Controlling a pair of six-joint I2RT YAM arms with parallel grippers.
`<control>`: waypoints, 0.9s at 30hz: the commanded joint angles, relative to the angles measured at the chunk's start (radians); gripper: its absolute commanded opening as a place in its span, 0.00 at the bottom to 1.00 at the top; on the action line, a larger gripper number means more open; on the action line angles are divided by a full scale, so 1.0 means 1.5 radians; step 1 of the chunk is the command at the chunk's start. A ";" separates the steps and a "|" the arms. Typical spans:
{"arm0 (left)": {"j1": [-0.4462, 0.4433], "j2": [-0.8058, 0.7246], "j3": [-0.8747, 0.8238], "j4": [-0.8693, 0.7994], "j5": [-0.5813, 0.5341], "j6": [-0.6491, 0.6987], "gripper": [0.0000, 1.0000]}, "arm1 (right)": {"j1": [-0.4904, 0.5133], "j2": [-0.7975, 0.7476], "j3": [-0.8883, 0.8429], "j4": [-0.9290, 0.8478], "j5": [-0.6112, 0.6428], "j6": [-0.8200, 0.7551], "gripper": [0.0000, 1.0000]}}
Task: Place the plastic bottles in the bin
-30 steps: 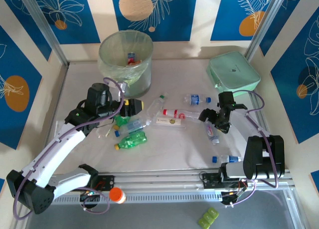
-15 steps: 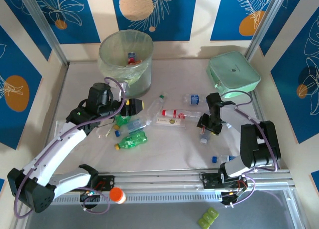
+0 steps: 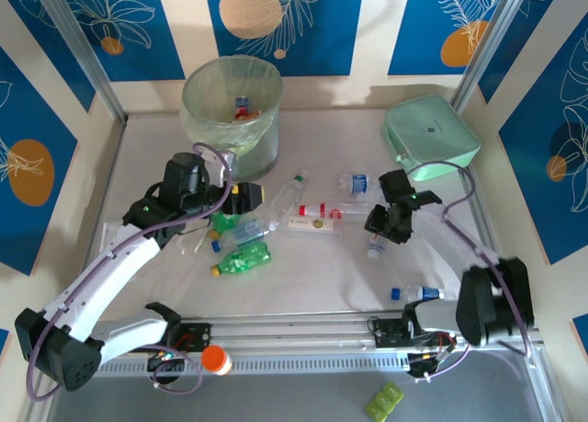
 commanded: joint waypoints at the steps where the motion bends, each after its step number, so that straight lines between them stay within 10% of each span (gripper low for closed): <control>1: -0.003 0.007 0.004 0.012 0.010 -0.022 0.80 | 0.017 -0.108 -0.021 -0.032 -0.057 0.000 0.47; 11: -0.056 0.048 0.058 0.058 0.077 -0.076 0.90 | 0.160 -0.382 -0.065 0.102 -0.262 -0.065 0.46; 27: -0.164 0.137 0.098 0.256 0.235 -0.099 0.99 | 0.280 -0.354 -0.040 0.297 -0.432 -0.043 0.48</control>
